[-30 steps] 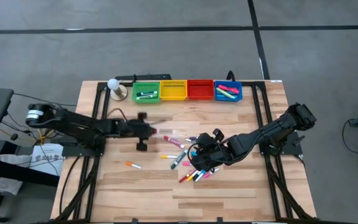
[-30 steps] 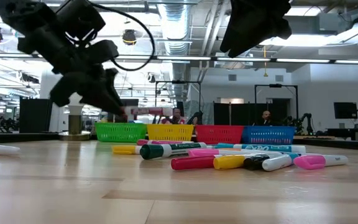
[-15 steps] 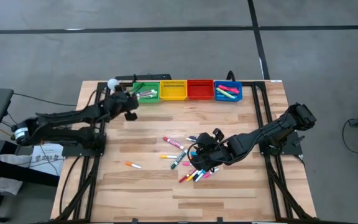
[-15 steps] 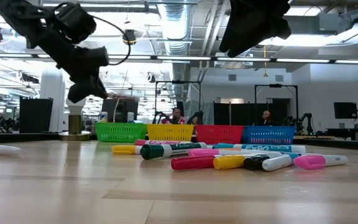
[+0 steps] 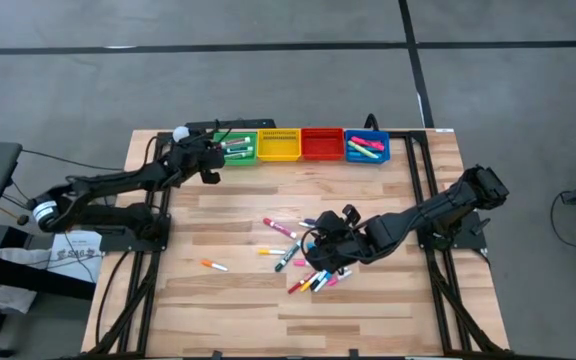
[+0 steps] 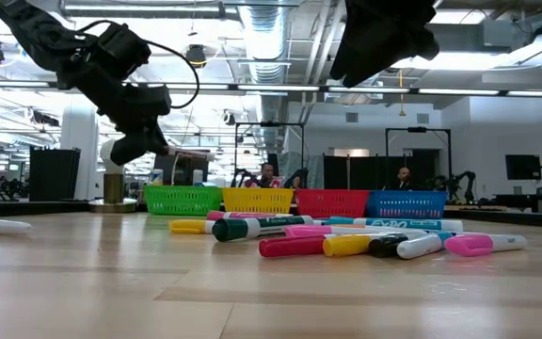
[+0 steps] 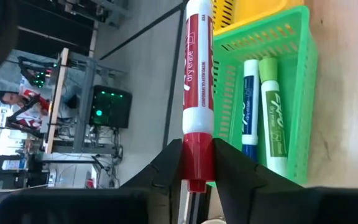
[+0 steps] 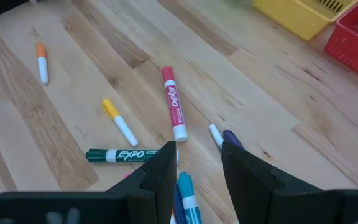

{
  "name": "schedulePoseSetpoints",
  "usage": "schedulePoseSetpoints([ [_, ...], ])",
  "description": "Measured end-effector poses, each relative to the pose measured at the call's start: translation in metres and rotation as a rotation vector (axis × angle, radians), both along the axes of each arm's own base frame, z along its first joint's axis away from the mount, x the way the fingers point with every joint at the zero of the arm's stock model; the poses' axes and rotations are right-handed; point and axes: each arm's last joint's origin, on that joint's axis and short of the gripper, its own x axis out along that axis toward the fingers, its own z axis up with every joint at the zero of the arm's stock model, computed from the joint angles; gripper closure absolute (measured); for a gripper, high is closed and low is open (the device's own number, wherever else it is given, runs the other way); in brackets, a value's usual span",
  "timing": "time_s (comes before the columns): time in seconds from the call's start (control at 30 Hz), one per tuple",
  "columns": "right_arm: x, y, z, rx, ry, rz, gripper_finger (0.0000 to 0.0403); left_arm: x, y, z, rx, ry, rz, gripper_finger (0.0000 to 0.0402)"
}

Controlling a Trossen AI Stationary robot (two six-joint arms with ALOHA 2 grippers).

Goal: Pick & Place Markers
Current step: Put the red marker pen into the green basket

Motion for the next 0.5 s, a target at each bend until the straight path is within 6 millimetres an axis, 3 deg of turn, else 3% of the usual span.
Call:
schedulePoseSetpoints([
  [0.5, 0.0, 0.0, 0.0001, -0.001, 0.0, 0.0, 0.0285, 0.0016, 0.0008, -0.0026, 0.009, 0.036, -0.028, 0.0295],
])
